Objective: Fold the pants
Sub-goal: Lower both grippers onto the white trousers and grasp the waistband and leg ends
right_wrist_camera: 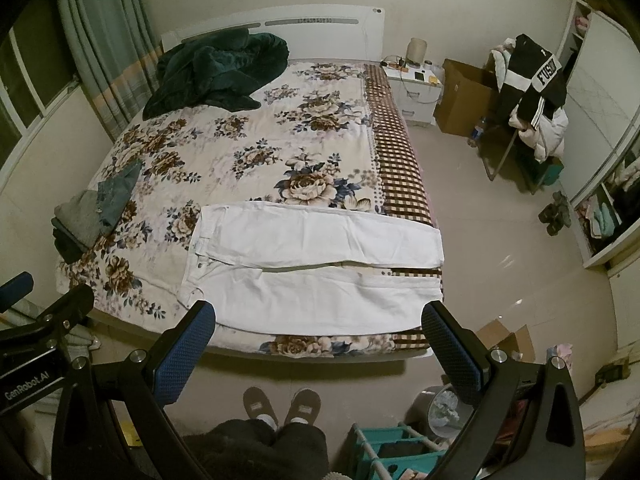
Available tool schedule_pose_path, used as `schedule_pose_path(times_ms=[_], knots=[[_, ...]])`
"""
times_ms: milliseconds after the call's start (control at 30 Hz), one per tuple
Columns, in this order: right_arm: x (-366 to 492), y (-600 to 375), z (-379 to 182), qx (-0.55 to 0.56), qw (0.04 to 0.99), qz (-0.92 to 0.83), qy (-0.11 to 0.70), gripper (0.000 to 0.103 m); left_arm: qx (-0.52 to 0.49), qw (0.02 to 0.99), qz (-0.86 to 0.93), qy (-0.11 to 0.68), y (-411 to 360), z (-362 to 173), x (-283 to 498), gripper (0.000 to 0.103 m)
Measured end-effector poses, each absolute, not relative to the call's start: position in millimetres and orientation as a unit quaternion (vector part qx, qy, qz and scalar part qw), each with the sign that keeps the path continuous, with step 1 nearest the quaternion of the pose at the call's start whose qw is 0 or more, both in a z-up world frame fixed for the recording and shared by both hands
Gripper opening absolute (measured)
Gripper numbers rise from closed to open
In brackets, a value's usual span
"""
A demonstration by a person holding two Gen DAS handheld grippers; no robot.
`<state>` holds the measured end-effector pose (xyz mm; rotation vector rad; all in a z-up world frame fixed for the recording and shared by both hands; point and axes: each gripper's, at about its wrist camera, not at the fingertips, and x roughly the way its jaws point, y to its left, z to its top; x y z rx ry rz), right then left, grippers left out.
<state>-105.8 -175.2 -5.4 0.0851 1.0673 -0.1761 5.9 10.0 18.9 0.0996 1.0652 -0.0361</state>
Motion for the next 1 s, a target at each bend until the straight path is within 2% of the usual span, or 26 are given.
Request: schedule_pose_path(times_ms=[167, 333, 633, 800, 1000], knots=[[-80.5, -211.6, -33.9, 0.049, 0.851, -0.094, 0.515, 0.103, 0.051, 0.871, 0.009, 0.489, 2.1, 9.0, 29.3, 0.103], [-40.3, -246.1, -69.3, 0.057, 0.849, -0.113, 0.514, 0.103, 0.060, 0.877, 0.048, 0.475, -6.5, -25.7, 75.5, 0.103], [90.2, -309.3, -168.7, 0.082, 0.817, -0.151, 0.551, 0.103, 0.066, 0.828, 0.066, 0.553, -21.4, -131.8, 204.8, 0.103], [184.8, -350.2, -256.1, 0.130, 0.781, -0.180, 0.583, 0.103, 0.055, 0.788, 0.074, 0.609, -24.6, -211.1, 295.3, 0.103], [302.3, -406.0, -402.1, 0.206, 0.710, -0.235, 0.631, 0.103, -0.001, 0.723, 0.117, 0.681, 0.6, -331.4, 404.1, 0.103]])
